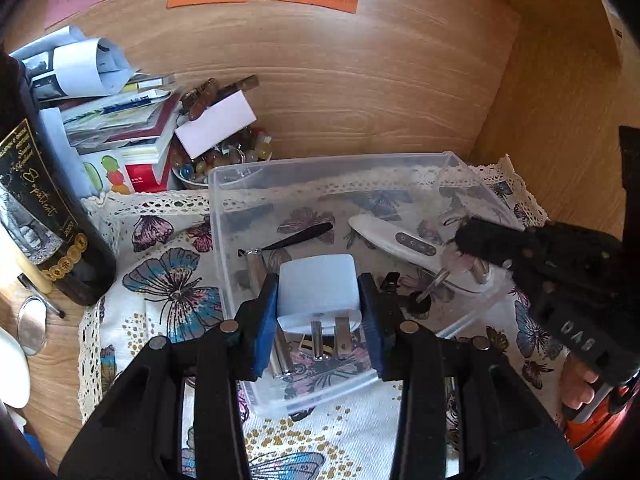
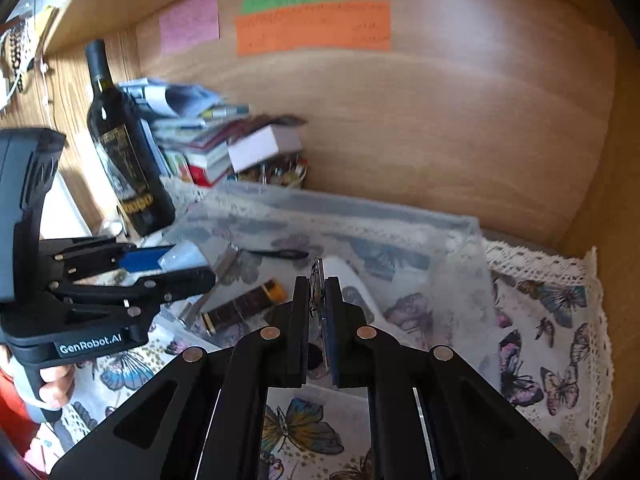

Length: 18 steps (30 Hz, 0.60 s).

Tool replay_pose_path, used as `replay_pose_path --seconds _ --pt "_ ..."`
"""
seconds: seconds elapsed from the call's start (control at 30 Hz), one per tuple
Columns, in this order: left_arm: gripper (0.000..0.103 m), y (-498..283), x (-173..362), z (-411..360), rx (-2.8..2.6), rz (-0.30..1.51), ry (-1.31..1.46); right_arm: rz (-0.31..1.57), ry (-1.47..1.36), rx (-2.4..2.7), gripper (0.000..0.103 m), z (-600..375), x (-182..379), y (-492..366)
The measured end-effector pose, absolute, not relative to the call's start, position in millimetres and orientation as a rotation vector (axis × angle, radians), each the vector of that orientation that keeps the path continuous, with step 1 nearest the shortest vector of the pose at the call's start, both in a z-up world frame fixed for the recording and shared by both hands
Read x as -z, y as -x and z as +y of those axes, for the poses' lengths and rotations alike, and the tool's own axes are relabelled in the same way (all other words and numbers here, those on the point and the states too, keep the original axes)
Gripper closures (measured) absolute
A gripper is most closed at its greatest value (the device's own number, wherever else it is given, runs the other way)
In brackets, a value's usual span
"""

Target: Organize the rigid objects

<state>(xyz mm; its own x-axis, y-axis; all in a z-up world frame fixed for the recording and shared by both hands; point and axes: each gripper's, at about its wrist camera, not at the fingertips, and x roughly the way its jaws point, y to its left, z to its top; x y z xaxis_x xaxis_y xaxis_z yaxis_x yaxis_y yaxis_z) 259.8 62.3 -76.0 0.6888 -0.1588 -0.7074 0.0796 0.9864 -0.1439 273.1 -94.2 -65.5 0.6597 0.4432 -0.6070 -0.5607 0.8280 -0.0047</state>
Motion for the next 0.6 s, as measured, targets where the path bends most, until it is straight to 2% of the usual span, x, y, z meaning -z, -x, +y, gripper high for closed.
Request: replay_pose_path --seconds 0.2,0.27,0.37,0.53,0.6 --pt "0.064 -258 70 56 0.126 0.780 0.071 0.660 0.219 -0.538 0.091 -92 72 -280" --pt "0.062 -255 67 54 0.131 0.776 0.065 0.639 0.222 -0.530 0.080 -95 68 -275" --pt "0.050 -247 60 51 0.131 0.752 0.058 0.598 0.224 -0.529 0.068 -103 60 -264" --pt "0.033 -229 46 49 0.124 0.705 0.052 0.553 0.227 -0.527 0.056 -115 50 -244" --pt "0.020 -220 44 48 0.120 0.692 0.050 0.541 0.230 -0.526 0.050 -121 48 -234"
